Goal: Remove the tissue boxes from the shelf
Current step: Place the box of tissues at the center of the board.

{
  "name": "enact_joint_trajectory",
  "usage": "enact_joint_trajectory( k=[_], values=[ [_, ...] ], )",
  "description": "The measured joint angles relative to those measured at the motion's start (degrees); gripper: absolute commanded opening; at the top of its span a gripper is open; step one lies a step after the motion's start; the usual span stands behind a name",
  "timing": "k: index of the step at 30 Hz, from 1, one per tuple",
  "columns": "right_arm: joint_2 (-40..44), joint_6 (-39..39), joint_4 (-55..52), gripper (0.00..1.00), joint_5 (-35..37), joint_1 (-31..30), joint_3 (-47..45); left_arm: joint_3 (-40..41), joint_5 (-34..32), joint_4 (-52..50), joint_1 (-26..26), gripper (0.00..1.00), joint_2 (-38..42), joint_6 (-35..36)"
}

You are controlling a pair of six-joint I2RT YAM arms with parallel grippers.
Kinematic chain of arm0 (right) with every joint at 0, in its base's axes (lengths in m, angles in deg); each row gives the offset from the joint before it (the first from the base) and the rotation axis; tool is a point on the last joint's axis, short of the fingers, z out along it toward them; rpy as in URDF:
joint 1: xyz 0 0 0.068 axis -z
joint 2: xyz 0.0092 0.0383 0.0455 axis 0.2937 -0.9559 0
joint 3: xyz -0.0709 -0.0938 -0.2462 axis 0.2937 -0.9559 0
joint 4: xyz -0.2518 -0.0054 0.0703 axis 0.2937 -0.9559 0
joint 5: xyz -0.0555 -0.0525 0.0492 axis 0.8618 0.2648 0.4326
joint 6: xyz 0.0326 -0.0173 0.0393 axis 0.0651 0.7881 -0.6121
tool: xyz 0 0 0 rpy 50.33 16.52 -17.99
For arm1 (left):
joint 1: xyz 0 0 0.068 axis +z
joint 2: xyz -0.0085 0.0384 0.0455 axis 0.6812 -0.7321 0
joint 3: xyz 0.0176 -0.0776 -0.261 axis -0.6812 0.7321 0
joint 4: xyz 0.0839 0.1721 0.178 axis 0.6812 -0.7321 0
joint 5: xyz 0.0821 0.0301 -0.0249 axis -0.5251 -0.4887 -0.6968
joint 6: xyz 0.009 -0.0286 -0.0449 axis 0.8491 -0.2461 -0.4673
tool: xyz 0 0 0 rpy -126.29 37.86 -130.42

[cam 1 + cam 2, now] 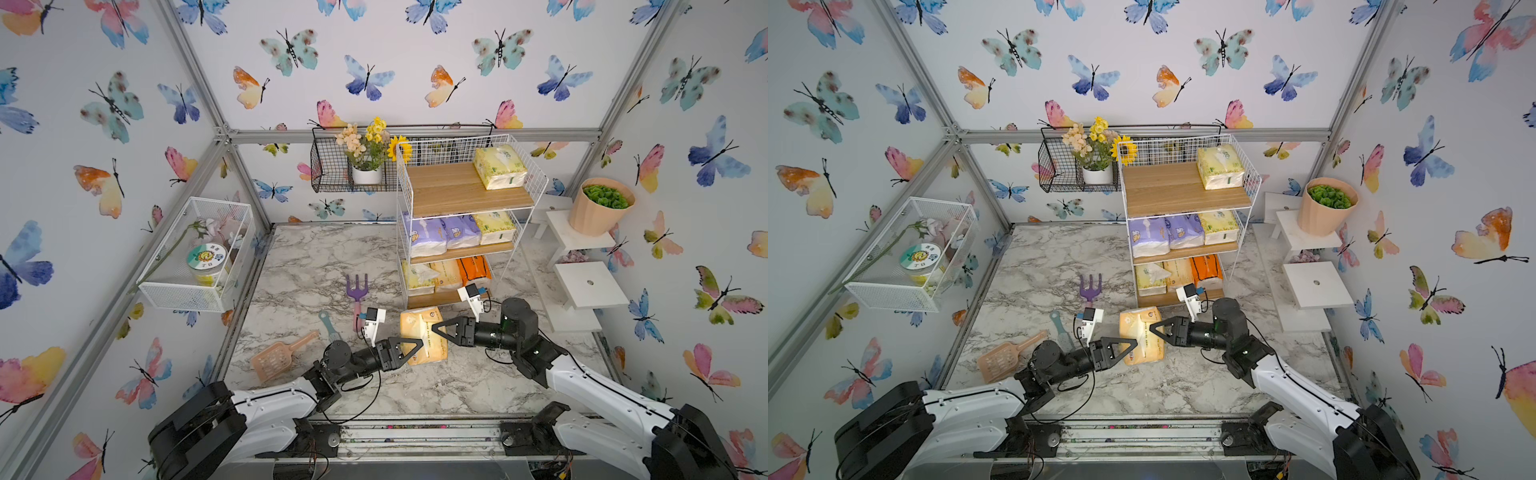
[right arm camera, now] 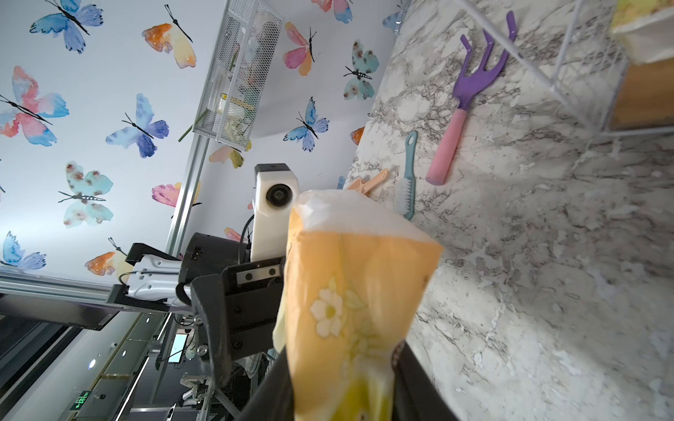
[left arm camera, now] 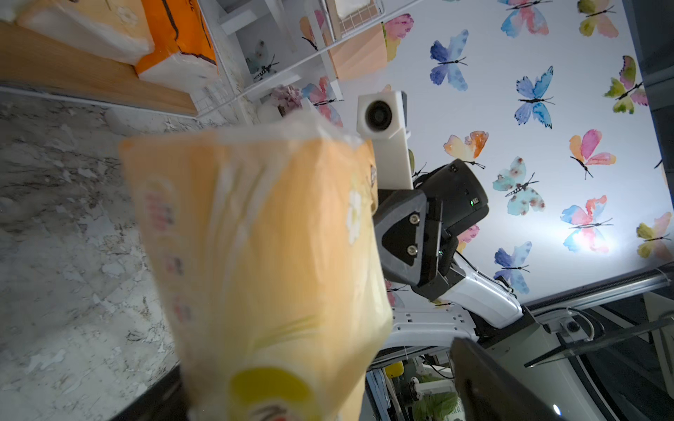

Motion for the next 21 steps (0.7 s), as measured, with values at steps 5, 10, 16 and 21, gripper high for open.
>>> enact_joint_trajectory(
  k=[5,10,16,21],
  values=[
    [1.2,0.4,-2.8,0.30,4.0,-0.7,-1.5,-1.1,-12.0,-20.3,0.5,0.99,13.0,0.8],
    [-2.3,-0.3,-2.1,0.27,10.1,-6.7,-1.9,-5.0,-28.7,-46.2,1.0,0.99,22.8,-1.1],
    [-11.0,-2.6,0.7,0.23,16.4,-15.9,-1.4,-5.3,-39.9,-64.0,2.0,0.99,28.9,-2.9],
    [-26.4,-9.3,12.6,0.22,24.5,-27.7,4.1,-9.9,-48.1,-76.6,2.8,0.99,34.9,-2.6]
  ],
)
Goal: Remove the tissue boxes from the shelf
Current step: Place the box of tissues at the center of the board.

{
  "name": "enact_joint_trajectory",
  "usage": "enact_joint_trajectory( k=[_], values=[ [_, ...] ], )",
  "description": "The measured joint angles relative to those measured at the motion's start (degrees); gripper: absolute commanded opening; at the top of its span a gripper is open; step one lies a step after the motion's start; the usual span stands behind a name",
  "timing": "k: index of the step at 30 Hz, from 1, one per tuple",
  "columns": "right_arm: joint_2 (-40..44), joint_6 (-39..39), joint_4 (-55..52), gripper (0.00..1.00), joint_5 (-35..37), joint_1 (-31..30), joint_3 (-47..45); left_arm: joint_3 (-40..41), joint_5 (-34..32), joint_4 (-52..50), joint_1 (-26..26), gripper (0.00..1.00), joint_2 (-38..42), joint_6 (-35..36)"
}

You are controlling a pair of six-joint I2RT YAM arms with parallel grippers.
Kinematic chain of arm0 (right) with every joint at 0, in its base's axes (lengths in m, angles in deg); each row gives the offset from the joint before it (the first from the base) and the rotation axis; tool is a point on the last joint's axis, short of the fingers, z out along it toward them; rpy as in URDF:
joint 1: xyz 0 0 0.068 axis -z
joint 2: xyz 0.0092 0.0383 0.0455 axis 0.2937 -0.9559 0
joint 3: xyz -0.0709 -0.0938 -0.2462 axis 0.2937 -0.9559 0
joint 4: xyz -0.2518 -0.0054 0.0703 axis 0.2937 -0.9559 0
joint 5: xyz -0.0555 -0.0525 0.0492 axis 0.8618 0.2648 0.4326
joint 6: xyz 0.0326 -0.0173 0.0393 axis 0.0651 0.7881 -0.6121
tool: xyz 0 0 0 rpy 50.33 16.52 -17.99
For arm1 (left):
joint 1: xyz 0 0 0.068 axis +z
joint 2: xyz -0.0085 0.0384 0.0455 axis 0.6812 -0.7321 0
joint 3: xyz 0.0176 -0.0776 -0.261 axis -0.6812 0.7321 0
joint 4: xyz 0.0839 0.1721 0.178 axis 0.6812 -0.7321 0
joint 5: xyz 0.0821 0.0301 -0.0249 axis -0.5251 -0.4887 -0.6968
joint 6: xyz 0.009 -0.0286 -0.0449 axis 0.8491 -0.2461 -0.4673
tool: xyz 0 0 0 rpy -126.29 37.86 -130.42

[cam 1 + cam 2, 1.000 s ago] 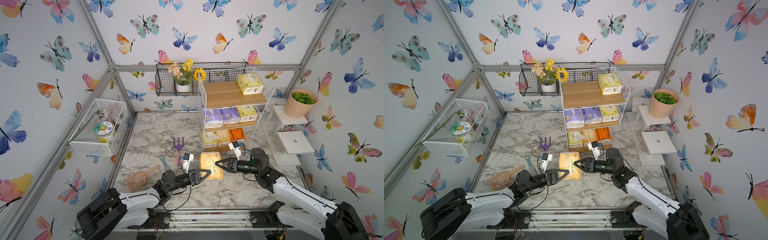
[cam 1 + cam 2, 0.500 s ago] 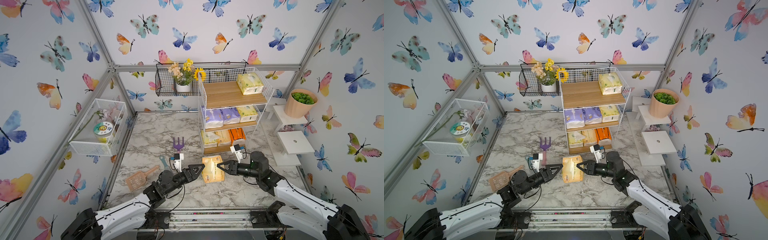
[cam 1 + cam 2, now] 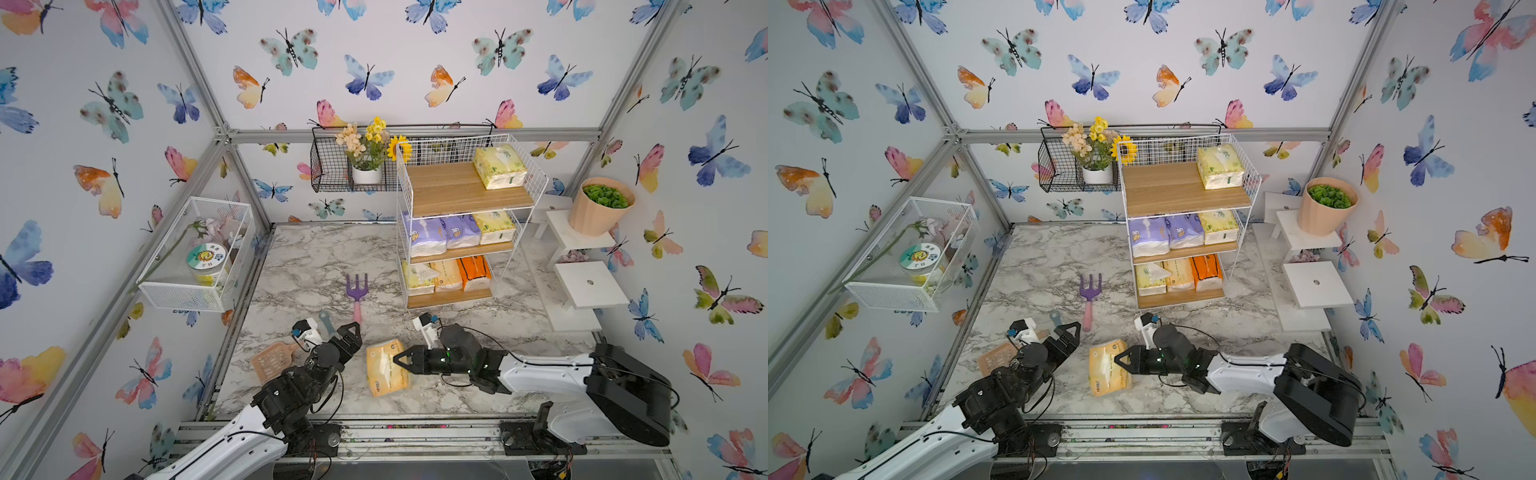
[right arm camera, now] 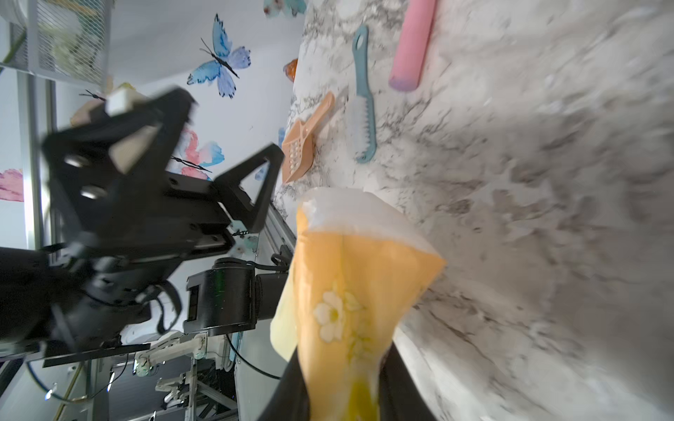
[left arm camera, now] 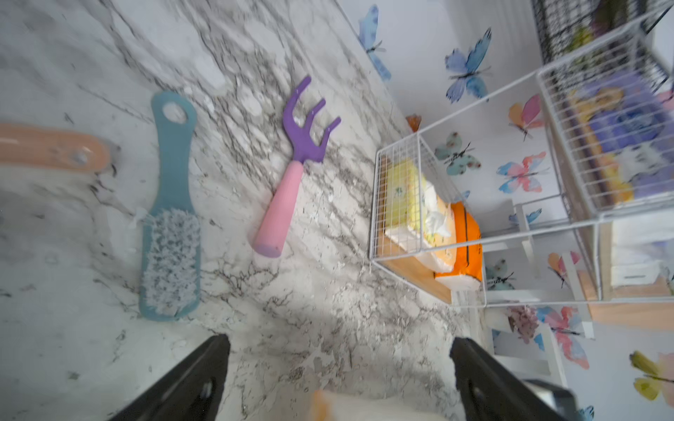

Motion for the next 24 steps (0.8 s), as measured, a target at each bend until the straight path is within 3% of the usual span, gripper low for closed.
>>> enact_joint_trajectory(
  k=[8,17,19,22,24],
  values=[
    [-13.2,-7.6,9.5,0.22,6.2,-6.1,5.7,-6.3,-7.2,-6.4,0.3,0.99,1.1,2.1],
    [-22.5,-11.0,12.4,0.27,8.5,-8.6,11.8,-7.3,-8.3,-8.6,0.3,0.99,1.7,3.6],
    [-22.8,-11.2,11.6,0.38,8.7,-8.8,11.9,-7.3,-8.3,-8.7,0.3,0.99,1.8,3.7],
    [-22.7,-11.8,9.9,0.63,9.1,-9.3,12.1,-7.3,-8.3,-8.7,0.3,0.99,1.8,3.8],
    [-22.2,-11.2,7.7,0.72,10.4,-9.4,12.0,-7.3,-8.3,-8.5,0.3,0.99,1.8,4.0]
  ],
)
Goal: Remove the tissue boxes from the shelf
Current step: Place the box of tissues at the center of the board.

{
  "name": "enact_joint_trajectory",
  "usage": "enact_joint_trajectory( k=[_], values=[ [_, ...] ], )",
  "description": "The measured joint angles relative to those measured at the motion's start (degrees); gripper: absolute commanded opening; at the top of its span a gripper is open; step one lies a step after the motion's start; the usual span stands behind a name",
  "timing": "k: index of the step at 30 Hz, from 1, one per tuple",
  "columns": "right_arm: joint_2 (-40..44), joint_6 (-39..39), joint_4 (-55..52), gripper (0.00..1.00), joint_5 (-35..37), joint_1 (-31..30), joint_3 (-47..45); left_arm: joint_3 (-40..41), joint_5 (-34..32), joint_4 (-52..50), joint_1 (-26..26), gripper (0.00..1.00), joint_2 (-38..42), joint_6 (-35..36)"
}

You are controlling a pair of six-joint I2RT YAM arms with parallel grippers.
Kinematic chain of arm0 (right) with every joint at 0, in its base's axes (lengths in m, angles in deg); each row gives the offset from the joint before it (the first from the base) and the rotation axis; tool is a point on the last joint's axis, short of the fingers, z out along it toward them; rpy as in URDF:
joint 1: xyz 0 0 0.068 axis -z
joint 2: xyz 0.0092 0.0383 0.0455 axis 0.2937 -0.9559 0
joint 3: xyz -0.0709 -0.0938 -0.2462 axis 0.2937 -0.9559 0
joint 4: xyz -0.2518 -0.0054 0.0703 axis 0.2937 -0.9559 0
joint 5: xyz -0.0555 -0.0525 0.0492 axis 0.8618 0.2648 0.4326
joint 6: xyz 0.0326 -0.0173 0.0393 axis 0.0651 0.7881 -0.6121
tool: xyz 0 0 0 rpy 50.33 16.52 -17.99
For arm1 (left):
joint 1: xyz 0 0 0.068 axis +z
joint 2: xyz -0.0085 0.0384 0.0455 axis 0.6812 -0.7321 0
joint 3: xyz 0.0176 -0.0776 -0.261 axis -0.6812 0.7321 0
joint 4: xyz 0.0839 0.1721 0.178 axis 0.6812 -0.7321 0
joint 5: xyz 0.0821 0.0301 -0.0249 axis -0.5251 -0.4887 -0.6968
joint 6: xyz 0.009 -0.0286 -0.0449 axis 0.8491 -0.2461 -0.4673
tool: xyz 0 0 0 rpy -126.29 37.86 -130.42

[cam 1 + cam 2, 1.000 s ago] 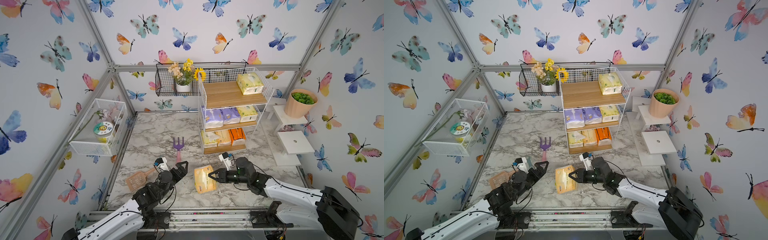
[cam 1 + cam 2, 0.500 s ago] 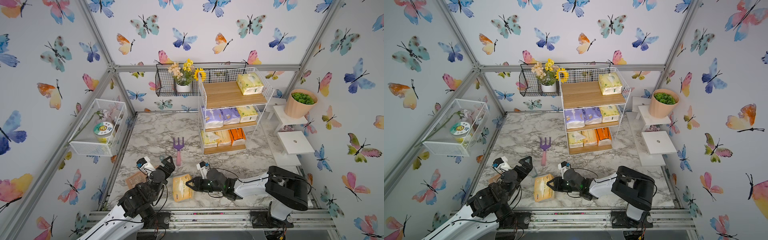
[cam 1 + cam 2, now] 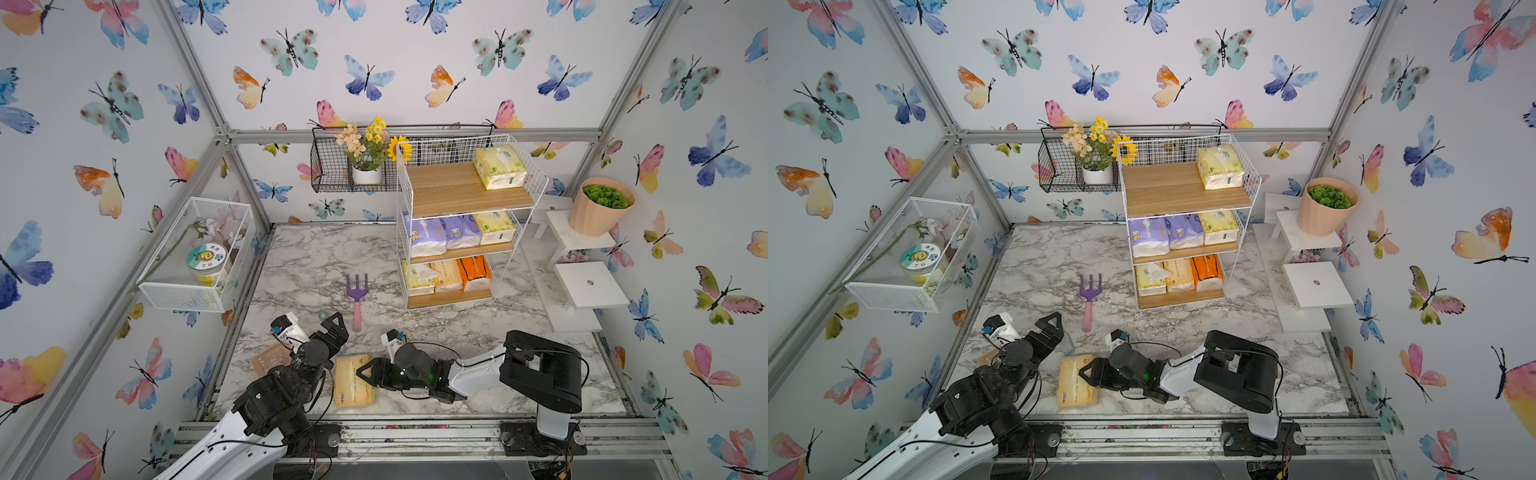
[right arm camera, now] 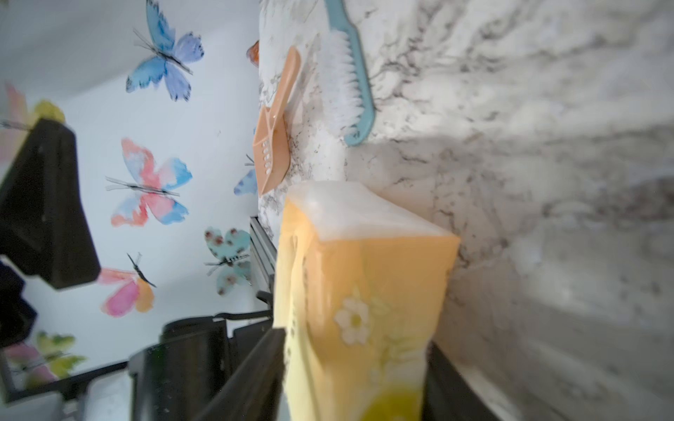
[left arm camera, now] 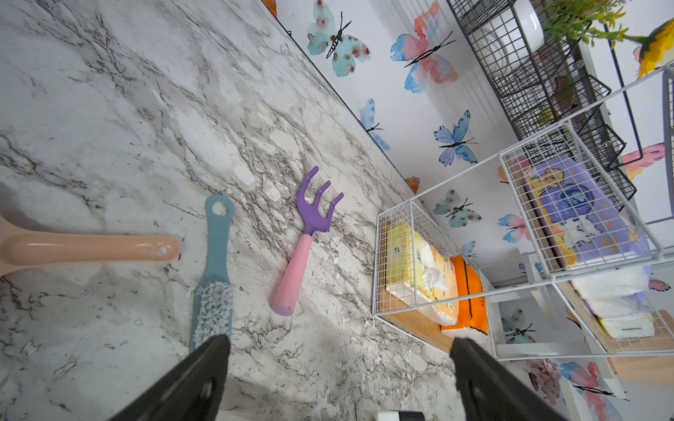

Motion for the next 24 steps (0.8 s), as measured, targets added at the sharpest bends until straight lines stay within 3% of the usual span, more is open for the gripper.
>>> enact_joint_trajectory(
  k=[4,14,20,24],
  values=[
    [6.1,2.6,-8.9,0.75,4.6,-0.3,-1.4,0.0,0.2,1.1,0.0,0.99,0.0,1.1],
    [35.7,14.6,-37.3,0.67,23.3,1.2,2.1,0.2,7.3,14.1,0.0,0.99,0.7,5.8],
    [44.0,20.6,-48.1,0.62,28.5,12.3,10.7,1.9,12.0,22.5,0.0,0.99,0.6,6.6],
    [43.8,24.0,-49.7,0.62,28.7,19.2,16.1,3.0,14.0,25.5,0.0,0.99,0.2,6.3]
  ],
)
